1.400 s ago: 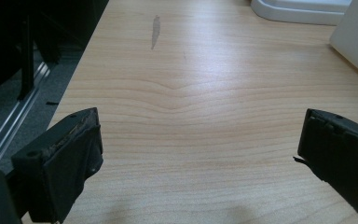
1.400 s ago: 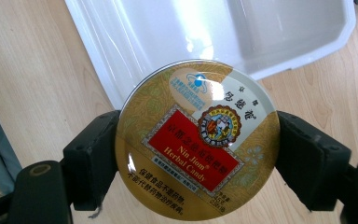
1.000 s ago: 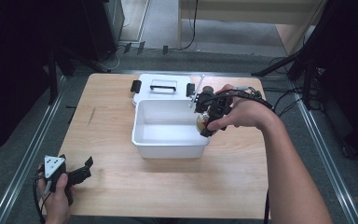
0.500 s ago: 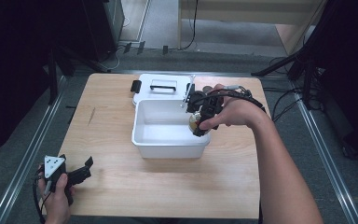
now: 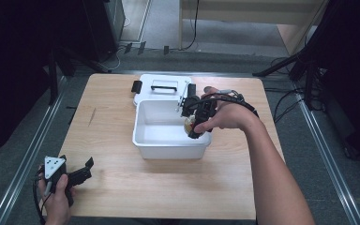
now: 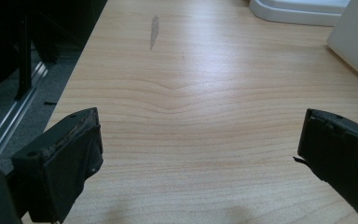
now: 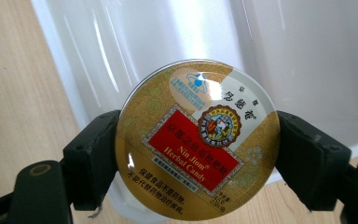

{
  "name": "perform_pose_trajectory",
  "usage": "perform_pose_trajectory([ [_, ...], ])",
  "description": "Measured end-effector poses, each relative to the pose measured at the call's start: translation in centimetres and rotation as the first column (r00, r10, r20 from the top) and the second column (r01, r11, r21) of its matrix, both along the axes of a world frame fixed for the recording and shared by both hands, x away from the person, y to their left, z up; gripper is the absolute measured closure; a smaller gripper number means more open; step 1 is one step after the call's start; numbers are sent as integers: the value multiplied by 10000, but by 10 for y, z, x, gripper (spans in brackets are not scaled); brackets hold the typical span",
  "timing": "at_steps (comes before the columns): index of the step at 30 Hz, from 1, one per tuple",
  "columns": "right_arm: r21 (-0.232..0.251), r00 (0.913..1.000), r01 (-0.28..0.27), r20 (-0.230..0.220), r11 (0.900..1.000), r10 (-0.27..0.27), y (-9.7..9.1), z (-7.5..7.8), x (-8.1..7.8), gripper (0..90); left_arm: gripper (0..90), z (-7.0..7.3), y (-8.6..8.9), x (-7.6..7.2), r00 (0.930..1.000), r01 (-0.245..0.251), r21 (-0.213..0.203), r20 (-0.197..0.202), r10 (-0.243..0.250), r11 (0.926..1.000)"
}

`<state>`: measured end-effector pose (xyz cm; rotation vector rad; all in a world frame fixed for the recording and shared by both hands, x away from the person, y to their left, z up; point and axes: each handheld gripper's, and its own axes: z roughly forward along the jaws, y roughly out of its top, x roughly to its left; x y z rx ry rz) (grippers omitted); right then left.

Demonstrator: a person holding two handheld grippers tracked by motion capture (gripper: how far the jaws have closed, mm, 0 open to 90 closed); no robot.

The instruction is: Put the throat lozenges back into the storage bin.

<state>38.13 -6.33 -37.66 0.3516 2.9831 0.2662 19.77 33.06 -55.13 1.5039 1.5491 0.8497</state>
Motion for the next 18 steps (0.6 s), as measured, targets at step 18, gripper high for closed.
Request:
perform_pose_trajectory([
  [18,-171,9989,-416,194,9990,419,-4,-29,5,208,2,0,0,0,10000,11,-16,0,-11,10000],
])
